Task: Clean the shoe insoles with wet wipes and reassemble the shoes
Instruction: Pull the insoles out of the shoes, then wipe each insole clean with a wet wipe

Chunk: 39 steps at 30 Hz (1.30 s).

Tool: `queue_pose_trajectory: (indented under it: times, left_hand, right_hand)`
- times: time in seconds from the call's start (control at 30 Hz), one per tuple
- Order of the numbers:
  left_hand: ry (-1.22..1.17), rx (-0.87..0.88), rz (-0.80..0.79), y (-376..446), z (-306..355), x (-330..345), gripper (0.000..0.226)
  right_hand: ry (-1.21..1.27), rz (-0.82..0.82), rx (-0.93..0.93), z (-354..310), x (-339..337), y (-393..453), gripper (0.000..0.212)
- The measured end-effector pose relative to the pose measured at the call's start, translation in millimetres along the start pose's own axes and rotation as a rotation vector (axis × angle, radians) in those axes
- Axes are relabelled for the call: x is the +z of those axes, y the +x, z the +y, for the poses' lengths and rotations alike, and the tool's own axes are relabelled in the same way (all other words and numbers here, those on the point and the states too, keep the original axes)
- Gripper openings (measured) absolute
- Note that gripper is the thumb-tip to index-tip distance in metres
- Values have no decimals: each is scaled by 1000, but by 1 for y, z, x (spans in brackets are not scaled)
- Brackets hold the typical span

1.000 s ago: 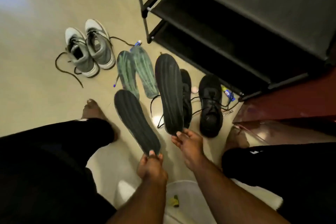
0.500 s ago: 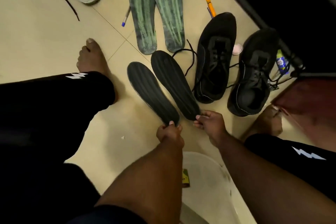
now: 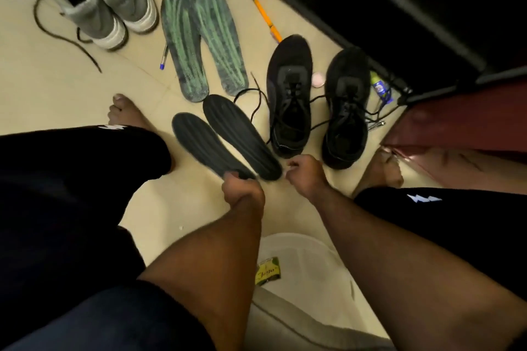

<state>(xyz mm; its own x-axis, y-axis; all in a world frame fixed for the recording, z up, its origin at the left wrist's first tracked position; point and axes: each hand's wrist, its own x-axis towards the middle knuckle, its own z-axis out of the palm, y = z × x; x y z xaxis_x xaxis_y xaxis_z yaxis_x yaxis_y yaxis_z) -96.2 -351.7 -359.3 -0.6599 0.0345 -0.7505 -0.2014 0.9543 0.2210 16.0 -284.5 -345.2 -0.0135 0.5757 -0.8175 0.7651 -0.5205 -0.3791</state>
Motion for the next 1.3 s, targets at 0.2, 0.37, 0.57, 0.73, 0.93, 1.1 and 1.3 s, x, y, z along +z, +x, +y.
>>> queue_pose_trajectory:
  times: [0.2, 0.37, 0.57, 0.73, 0.93, 1.1, 1.3]
  left_hand:
    - [240, 616, -127, -91, 97, -3, 28]
    - [330, 1142, -171, -192, 148, -11, 25]
    - [378, 1801, -215, -331, 195, -6, 19]
    - [517, 2070, -334, -437, 210, 28, 32]
    - [1122, 1909, -426, -518, 200, 112, 40]
    - [1277, 1861, -435, -575, 184, 166, 45]
    - [1613, 1780, -385, -597, 164, 220, 108]
  right_hand:
    - [-176, 246, -219, -43, -97, -65, 28]
    - [-107, 472, -333, -57, -198, -149, 17]
    - [111, 714, -535, -27, -307, -236, 21]
    - [273, 929, -515, 38, -380, -273, 26]
    - [284, 1027, -274, 135, -459, -259, 28]
    - [319, 1150, -125, 199, -527, -245, 24]
    - [193, 1150, -14, 247, -602, -224, 38]
